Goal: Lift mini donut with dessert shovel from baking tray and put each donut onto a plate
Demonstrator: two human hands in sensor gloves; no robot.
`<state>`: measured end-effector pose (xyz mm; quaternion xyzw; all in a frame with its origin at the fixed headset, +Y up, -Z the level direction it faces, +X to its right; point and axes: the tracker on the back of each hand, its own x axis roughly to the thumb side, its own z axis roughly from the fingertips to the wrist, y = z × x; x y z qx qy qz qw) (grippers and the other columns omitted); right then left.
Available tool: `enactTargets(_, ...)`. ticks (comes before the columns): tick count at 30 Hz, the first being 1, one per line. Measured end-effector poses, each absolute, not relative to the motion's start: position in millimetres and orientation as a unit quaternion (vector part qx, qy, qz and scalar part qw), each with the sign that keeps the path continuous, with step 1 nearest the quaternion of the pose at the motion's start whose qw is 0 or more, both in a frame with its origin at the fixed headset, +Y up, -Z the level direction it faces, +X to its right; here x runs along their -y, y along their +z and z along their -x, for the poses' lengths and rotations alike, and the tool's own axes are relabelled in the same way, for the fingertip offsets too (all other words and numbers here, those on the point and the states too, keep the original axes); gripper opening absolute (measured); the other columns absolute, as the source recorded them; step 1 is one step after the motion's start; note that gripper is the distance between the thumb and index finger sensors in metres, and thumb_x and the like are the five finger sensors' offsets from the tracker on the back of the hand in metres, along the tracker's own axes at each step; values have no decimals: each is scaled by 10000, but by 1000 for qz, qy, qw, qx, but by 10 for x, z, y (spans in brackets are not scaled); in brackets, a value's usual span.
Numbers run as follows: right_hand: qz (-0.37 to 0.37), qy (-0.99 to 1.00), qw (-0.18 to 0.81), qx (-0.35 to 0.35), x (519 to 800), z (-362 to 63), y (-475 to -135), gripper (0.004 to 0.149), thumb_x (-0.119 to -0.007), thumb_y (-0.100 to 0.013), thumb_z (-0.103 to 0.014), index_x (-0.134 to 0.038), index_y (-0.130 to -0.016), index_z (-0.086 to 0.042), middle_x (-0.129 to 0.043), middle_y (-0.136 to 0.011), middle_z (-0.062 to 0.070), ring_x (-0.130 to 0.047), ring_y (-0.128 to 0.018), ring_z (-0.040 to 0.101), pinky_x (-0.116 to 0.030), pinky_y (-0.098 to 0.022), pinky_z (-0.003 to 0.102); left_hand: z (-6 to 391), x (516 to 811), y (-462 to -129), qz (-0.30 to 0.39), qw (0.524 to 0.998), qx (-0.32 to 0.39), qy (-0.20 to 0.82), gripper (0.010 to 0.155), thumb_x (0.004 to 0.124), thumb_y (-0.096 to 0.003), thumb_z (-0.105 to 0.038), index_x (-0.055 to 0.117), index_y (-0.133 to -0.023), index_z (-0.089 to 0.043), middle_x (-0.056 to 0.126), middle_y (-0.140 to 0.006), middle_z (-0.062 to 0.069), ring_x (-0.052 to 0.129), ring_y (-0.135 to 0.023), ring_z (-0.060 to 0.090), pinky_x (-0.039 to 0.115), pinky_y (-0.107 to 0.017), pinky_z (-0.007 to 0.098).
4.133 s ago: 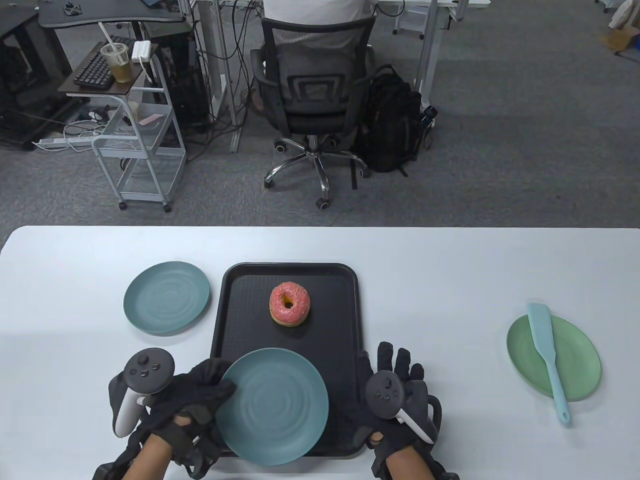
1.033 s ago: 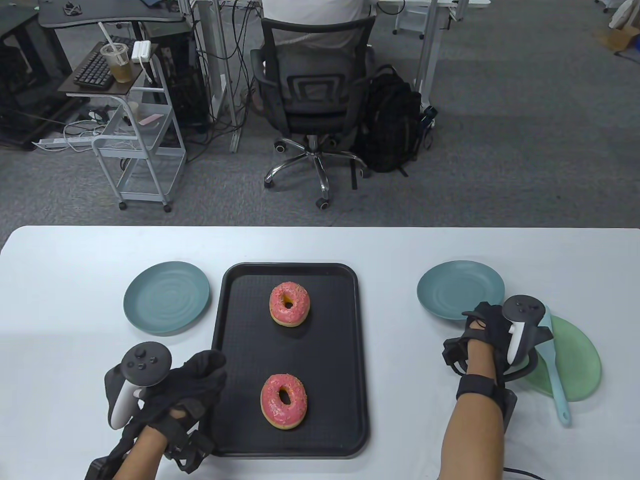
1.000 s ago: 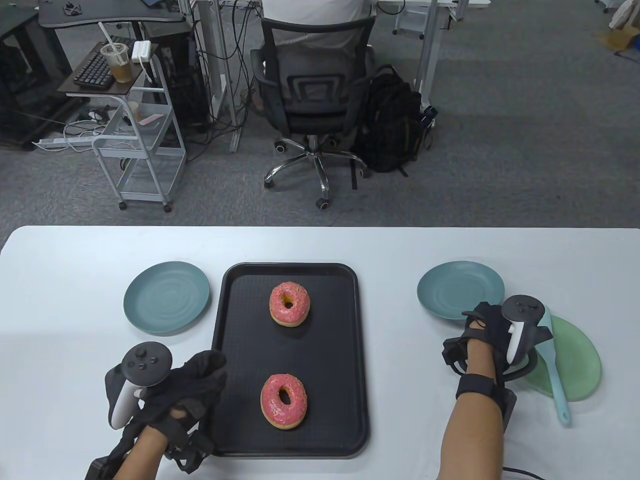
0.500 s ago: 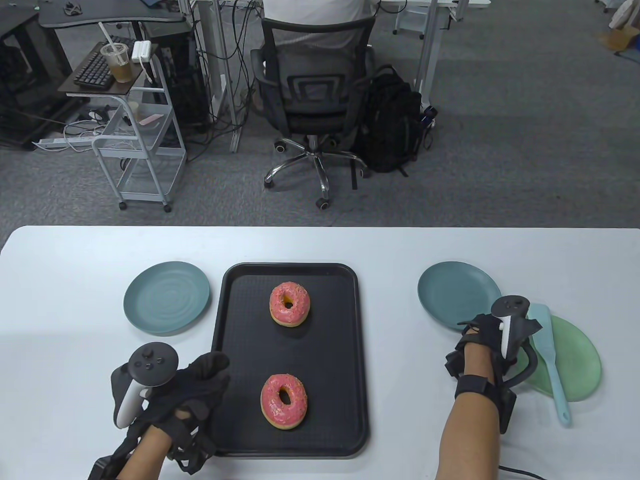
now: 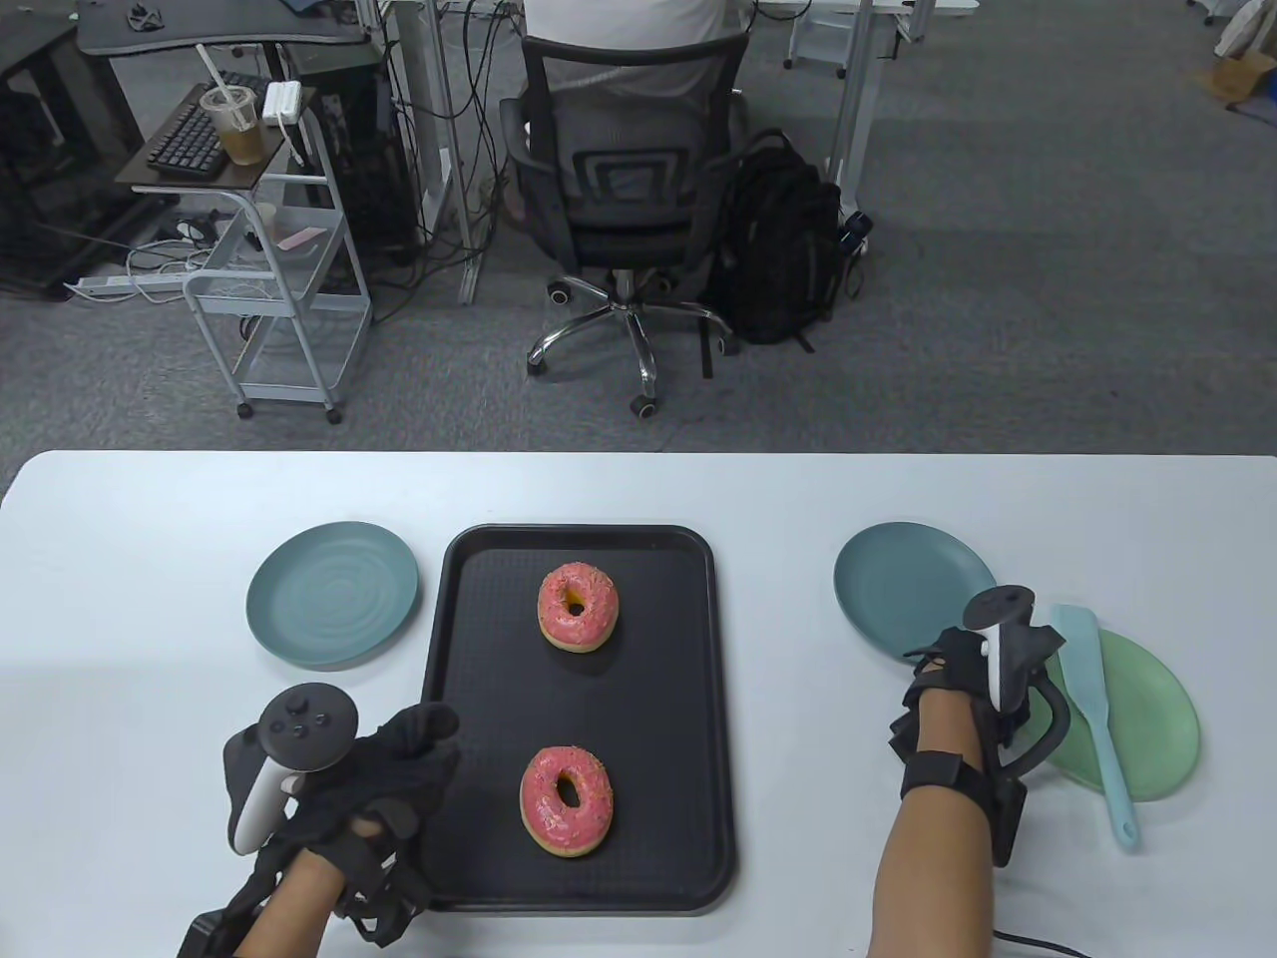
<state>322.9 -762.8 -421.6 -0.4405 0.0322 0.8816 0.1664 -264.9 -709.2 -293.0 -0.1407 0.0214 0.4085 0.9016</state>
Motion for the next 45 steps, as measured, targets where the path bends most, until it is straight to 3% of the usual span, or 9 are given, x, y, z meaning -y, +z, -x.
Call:
enactTargets(4,413,896,159,-38,7518,-3141,-4120,642,-702,-513,-566,-842,-781,0,-1061,-379,124,-1029,-146,272,-870,-280,490,2712,7109,-2940,128,907,-36,399,555,802,-428,-476,630,-942,-361,885,-786,-12,1031,-604,230,877,-482,429)
enactTargets(9,348,926,145,-14,7312,-2902,-3899,667,-690,-517,-570,-764,-869,-9,-1023,-538,196,-1015,-318,367,-799,-409,562,2766,7068,-2910,77,937,-65,334,663,806,-402,-580,556,-986,-389,681,-982,55,860,-835,308,721,-653,537)
enactTargets(14,182,972,149,27,7043,-2291,-3566,739,-679,-518,-596,-617,-1002,-41,-839,-895,288,-870,-716,512,-604,-631,667,2776,7055,-2881,59,950,-67,298,782,796,-359,-678,472,-1026,-430,434,-1132,71,611,-1040,397,516,-747,659)
enactTargets(20,2,991,111,74,6866,-1397,-3003,787,-659,-517,-636,-528,-1066,-87,-620,-1087,300,-621,-945,567,-414,-715,701,2719,7124,-2884,67,963,-48,256,867,776,-320,-739,369,-1045,-492,193,-1174,54,286,-1120,469,321,-755,716)
enactTargets(25,-83,988,112,64,6995,-848,-2649,788,-655,-517,-639,-527,-1072,-95,-571,-1117,300,-562,-983,568,-361,-725,707,2632,7164,-2878,79,972,-34,218,882,780,-329,-727,347,-1056,-480,150,-1174,51,226,-1127,459,285,-763,712)
enactTargets(29,-99,990,93,47,7196,-731,-2578,794,-650,-515,-644,-516,-1079,-102,-554,-1126,300,-558,-984,573,-346,-725,709,2680,7202,-2897,82,974,-48,204,868,766,-333,-729,347,-1052,-485,158,-1174,52,237,-1124,463,287,-754,719)
enactTargets(34,-97,989,99,42,7195,-788,-2575,799,-650,-513,-645,-505,-1084,-104,-525,-1133,304,-531,-989,576,-321,-724,711,3018,7324,-3039,101,964,-126,209,845,756,-338,-720,362,-1047,-484,190,-1173,56,306,-1118,454,341,-756,701)
enactTargets(38,-97,985,134,44,7152,-855,-2583,797,-651,-515,-644,-518,-1080,-98,-513,-1135,312,-518,-987,589,-306,-723,713,3440,7397,-3323,118,939,-221,235,831,742,-350,-727,362,-1048,-484,213,-1171,63,353,-1112,447,367,-763,689)
enactTargets(45,-100,982,154,35,7161,-865,-2612,799,-649,-518,-644,-510,-1085,-98,-497,-1139,317,-495,-994,586,-290,-723,712,3845,7594,-3904,126,927,-303,182,815,724,-365,-726,355,-1049,-479,258,-1166,63,490,-1094,410,522,-759,610)
